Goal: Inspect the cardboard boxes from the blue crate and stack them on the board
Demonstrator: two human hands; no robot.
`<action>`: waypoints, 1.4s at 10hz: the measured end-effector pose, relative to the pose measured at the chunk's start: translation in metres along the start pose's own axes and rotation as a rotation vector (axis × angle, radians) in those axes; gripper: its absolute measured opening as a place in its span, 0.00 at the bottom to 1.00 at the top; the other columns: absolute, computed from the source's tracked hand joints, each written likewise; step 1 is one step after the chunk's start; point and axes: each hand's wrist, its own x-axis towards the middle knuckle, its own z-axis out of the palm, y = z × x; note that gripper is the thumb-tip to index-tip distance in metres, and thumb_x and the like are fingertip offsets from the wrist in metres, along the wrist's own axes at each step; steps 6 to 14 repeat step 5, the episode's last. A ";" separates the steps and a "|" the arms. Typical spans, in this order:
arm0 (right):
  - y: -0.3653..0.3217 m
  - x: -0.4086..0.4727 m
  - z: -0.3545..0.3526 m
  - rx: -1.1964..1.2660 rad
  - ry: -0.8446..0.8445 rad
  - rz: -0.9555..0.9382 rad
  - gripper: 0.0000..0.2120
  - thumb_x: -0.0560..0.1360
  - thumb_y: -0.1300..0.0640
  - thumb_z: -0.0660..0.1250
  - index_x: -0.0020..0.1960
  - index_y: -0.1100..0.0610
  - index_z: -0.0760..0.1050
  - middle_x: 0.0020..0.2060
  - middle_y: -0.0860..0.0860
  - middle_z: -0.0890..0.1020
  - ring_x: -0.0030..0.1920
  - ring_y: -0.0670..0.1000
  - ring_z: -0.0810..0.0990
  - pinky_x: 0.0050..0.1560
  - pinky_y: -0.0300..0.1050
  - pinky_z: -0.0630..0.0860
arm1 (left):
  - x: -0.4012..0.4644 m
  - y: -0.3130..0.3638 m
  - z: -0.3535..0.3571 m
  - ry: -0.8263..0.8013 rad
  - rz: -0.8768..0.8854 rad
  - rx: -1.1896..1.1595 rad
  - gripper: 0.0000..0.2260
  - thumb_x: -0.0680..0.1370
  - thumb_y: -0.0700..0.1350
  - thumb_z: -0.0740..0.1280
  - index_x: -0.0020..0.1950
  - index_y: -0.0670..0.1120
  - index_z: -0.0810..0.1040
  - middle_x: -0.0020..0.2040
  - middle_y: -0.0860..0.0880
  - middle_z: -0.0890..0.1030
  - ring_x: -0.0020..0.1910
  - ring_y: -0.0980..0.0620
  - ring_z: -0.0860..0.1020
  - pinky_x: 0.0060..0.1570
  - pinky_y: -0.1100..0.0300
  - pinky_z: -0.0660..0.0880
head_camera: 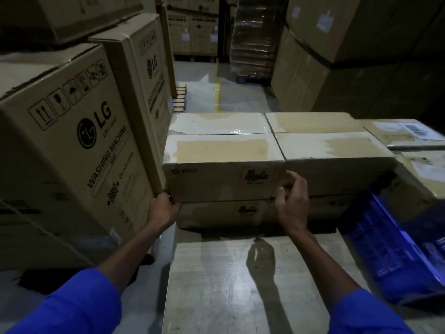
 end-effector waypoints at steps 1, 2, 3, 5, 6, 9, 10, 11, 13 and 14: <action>0.002 -0.001 -0.004 -0.002 -0.019 -0.005 0.22 0.78 0.70 0.66 0.71 0.62 0.71 0.58 0.52 0.72 0.52 0.51 0.77 0.49 0.43 0.75 | -0.004 0.000 0.005 -0.003 -0.022 -0.025 0.11 0.79 0.44 0.69 0.59 0.42 0.77 0.51 0.41 0.82 0.47 0.41 0.80 0.39 0.55 0.72; 0.007 -0.005 -0.006 -0.022 -0.053 -0.006 0.21 0.78 0.70 0.66 0.71 0.61 0.71 0.59 0.54 0.74 0.53 0.50 0.76 0.51 0.43 0.74 | -0.007 -0.001 0.010 0.000 -0.022 -0.020 0.14 0.79 0.45 0.69 0.62 0.42 0.74 0.52 0.41 0.81 0.50 0.40 0.80 0.49 0.48 0.79; 0.009 -0.007 -0.007 -0.045 -0.084 -0.004 0.21 0.78 0.69 0.67 0.70 0.61 0.72 0.61 0.57 0.75 0.56 0.50 0.76 0.54 0.45 0.75 | -0.016 0.002 0.013 -0.008 -0.030 -0.040 0.13 0.80 0.45 0.67 0.63 0.43 0.72 0.52 0.41 0.79 0.49 0.42 0.79 0.50 0.46 0.80; 0.015 -0.011 -0.006 -0.034 -0.134 -0.006 0.20 0.78 0.69 0.67 0.69 0.61 0.73 0.62 0.57 0.75 0.57 0.49 0.75 0.56 0.45 0.75 | -0.033 0.012 0.017 0.028 0.008 0.026 0.12 0.81 0.45 0.66 0.61 0.41 0.71 0.52 0.41 0.77 0.46 0.44 0.74 0.44 0.53 0.70; 0.015 -0.011 -0.006 -0.034 -0.134 -0.006 0.20 0.78 0.69 0.67 0.69 0.61 0.73 0.62 0.57 0.75 0.57 0.49 0.75 0.56 0.45 0.75 | -0.033 0.012 0.017 0.028 0.008 0.026 0.12 0.81 0.45 0.66 0.61 0.41 0.71 0.52 0.41 0.77 0.46 0.44 0.74 0.44 0.53 0.70; 0.015 -0.011 -0.006 -0.034 -0.134 -0.006 0.20 0.78 0.69 0.67 0.69 0.61 0.73 0.62 0.57 0.75 0.57 0.49 0.75 0.56 0.45 0.75 | -0.033 0.012 0.017 0.028 0.008 0.026 0.12 0.81 0.45 0.66 0.61 0.41 0.71 0.52 0.41 0.77 0.46 0.44 0.74 0.44 0.53 0.70; 0.015 -0.011 -0.006 -0.034 -0.134 -0.006 0.20 0.78 0.69 0.67 0.69 0.61 0.73 0.62 0.57 0.75 0.57 0.49 0.75 0.56 0.45 0.75 | -0.033 0.012 0.017 0.028 0.008 0.026 0.12 0.81 0.45 0.66 0.61 0.41 0.71 0.52 0.41 0.77 0.46 0.44 0.74 0.44 0.53 0.70; 0.015 -0.011 -0.006 -0.034 -0.134 -0.006 0.20 0.78 0.69 0.67 0.69 0.61 0.73 0.62 0.57 0.75 0.57 0.49 0.75 0.56 0.45 0.75 | -0.033 0.012 0.017 0.028 0.008 0.026 0.12 0.81 0.45 0.66 0.61 0.41 0.71 0.52 0.41 0.77 0.46 0.44 0.74 0.44 0.53 0.70; 0.015 -0.011 -0.006 -0.034 -0.134 -0.006 0.20 0.78 0.69 0.67 0.69 0.61 0.73 0.62 0.57 0.75 0.57 0.49 0.75 0.56 0.45 0.75 | -0.033 0.012 0.017 0.028 0.008 0.026 0.12 0.81 0.45 0.66 0.61 0.41 0.71 0.52 0.41 0.77 0.46 0.44 0.74 0.44 0.53 0.70; 0.015 -0.011 -0.006 -0.034 -0.134 -0.006 0.20 0.78 0.69 0.67 0.69 0.61 0.73 0.62 0.57 0.75 0.57 0.49 0.75 0.56 0.45 0.75 | -0.033 0.012 0.017 0.028 0.008 0.026 0.12 0.81 0.45 0.66 0.61 0.41 0.71 0.52 0.41 0.77 0.46 0.44 0.74 0.44 0.53 0.70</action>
